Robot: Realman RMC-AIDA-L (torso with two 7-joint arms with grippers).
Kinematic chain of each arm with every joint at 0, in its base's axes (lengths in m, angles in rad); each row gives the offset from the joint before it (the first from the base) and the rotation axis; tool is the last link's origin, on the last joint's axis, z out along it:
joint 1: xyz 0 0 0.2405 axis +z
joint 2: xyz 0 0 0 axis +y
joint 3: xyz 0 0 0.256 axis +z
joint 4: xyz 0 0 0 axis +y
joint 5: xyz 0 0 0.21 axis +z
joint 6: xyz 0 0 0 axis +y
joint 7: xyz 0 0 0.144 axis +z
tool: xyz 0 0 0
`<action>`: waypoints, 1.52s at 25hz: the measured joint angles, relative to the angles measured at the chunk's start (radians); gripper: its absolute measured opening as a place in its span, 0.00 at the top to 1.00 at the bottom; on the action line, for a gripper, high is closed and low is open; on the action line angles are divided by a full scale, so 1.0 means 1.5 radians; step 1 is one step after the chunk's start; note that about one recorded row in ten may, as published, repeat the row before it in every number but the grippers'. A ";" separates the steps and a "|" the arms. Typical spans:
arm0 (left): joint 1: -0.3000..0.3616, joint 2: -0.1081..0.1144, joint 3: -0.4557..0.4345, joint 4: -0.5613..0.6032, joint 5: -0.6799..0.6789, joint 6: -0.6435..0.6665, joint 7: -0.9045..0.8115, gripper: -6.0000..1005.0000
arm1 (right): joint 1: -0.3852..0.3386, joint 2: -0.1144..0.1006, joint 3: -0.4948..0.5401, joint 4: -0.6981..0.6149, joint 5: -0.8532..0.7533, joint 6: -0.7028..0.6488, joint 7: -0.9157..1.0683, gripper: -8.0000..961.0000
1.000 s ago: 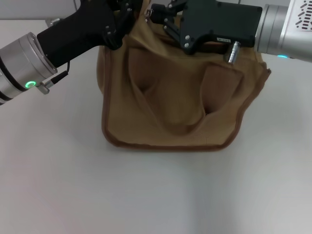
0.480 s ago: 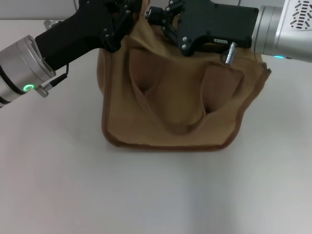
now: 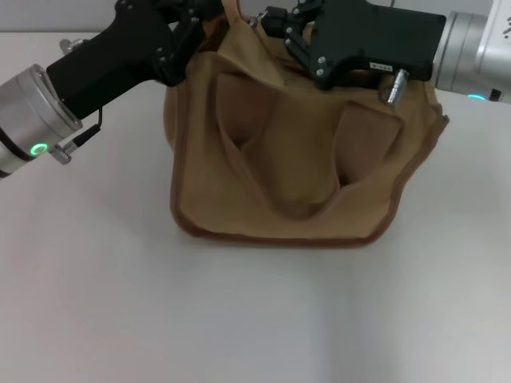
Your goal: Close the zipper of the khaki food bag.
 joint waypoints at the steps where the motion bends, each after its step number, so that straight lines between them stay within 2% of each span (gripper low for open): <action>1: 0.003 0.000 -0.001 -0.004 -0.005 -0.002 0.007 0.85 | -0.003 0.000 0.000 -0.002 0.000 0.000 0.002 0.99; 17: 0.068 0.001 -0.002 -0.025 -0.049 -0.044 0.043 0.85 | -0.030 0.000 0.017 -0.032 -0.052 -0.006 0.078 0.99; 25: 0.088 0.002 -0.003 -0.037 -0.064 -0.046 0.056 0.84 | -0.092 0.000 0.037 -0.079 -0.069 -0.020 0.112 0.99; 28: 0.092 0.002 -0.003 -0.037 -0.066 -0.047 0.056 0.84 | -0.132 0.001 0.058 -0.105 -0.067 -0.056 0.132 0.99; 38: 0.095 0.003 0.000 -0.049 -0.066 -0.052 0.056 0.83 | -0.182 0.003 0.099 -0.101 -0.065 -0.086 0.136 0.98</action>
